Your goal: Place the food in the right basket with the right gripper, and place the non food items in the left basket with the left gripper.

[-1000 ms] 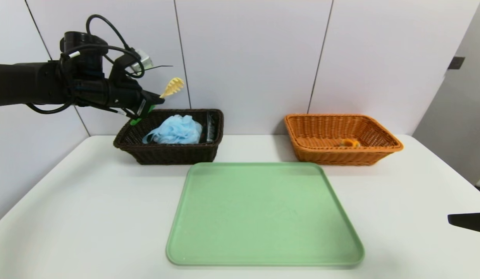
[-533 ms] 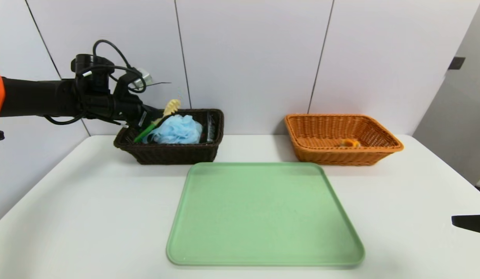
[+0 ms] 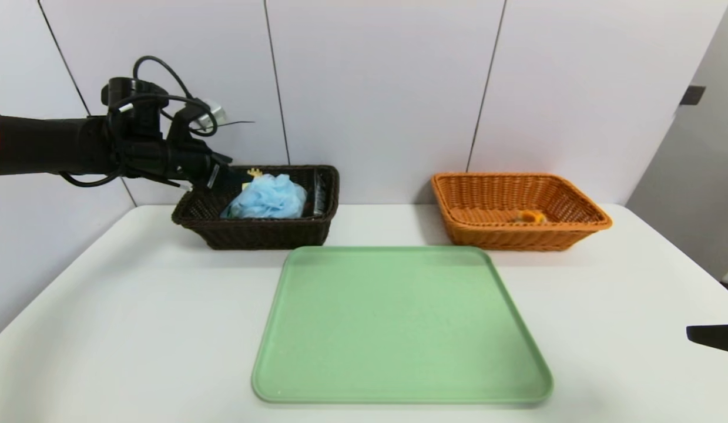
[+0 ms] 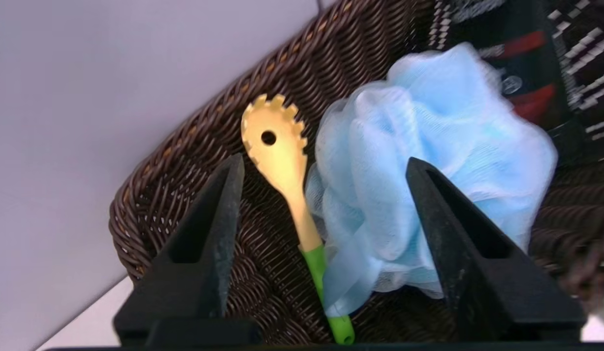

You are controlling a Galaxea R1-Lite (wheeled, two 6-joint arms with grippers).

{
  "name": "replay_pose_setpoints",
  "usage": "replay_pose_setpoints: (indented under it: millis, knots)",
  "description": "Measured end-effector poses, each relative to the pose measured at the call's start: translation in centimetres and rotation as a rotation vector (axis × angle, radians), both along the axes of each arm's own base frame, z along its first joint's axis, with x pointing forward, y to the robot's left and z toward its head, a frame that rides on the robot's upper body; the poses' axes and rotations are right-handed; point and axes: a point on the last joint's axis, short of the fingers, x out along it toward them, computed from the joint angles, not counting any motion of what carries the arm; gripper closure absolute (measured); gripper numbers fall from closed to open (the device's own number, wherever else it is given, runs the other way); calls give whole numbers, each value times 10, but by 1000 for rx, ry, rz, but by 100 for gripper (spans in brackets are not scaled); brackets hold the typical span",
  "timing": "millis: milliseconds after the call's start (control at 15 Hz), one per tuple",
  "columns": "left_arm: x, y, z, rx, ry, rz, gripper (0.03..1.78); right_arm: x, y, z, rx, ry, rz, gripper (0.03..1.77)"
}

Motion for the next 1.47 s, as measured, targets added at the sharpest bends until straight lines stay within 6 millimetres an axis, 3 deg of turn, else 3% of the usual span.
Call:
replay_pose_setpoints:
  millis: [133,333,667,933,1133,1467]
  knots:
    - [-14,-3,18,-60,-3,24,49,0,0,0,0,-2,-5,10]
    - [-52,-14,41,-193,53,106,37,-1,-2,1,-1,-9,-18,10]
    - [-142,-10,53,-241,136,367,24,-5,-5,6,-20,-98,-65,10]
    - [-221,-2,47,-322,215,610,19,-14,-7,9,-35,-147,-44,10]
    - [-272,1,40,-341,210,670,16,-23,-9,10,-73,-186,-6,10]
    - [-331,4,28,-359,160,665,14,-52,-18,4,-83,-230,-31,10]
